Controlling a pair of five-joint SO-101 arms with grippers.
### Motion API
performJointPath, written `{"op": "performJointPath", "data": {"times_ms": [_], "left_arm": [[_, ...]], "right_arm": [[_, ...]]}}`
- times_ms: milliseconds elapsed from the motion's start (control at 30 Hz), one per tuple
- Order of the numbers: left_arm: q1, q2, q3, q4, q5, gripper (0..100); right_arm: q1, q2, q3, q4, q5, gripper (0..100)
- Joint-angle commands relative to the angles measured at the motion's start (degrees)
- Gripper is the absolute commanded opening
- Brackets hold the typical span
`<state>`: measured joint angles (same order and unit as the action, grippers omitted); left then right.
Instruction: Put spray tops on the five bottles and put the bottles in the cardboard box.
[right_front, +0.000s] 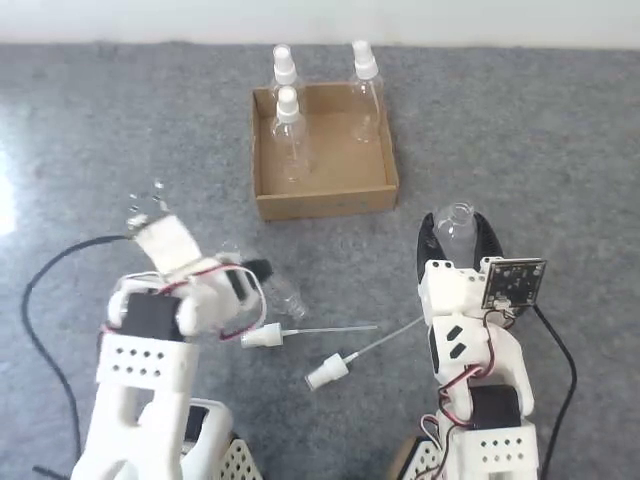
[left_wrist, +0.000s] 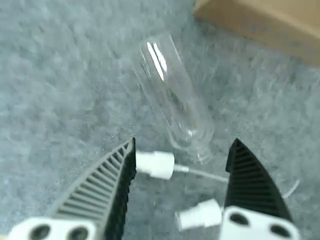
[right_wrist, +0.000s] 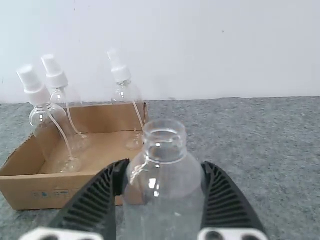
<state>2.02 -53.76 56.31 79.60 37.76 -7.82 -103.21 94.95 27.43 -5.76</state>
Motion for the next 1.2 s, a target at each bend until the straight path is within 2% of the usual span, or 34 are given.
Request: {"op": "performJointPath", "data": {"times_ms": [0, 167, 433, 667, 1033, 1167], "left_arm": [[2.9, 0.88, -0.22, 1.14, 2.11, 27], [6.24, 0.88, -0.22, 3.34, 2.46, 27], [11.43, 0.88, 1.71, 1.41, 5.71, 27], [11.6, 0.97, 1.8, 1.32, 6.15, 27], [11.69, 1.05, 1.98, 1.23, 6.24, 27], [11.69, 5.71, 0.75, 1.41, 6.24, 27]], "right_arm": [[0.57, -0.75, -0.44, -1.54, 0.09, 1.7], [0.57, -0.75, -0.44, -1.54, 0.09, 1.7], [0.57, -0.75, -0.44, -1.54, 0.09, 1.7], [0.22, -0.75, -0.18, -1.63, 2.64, 1.7], [0.22, -0.75, -0.18, -1.63, 2.73, 1.7], [0.22, -0.75, -0.18, -1.63, 2.73, 1.7]]}}
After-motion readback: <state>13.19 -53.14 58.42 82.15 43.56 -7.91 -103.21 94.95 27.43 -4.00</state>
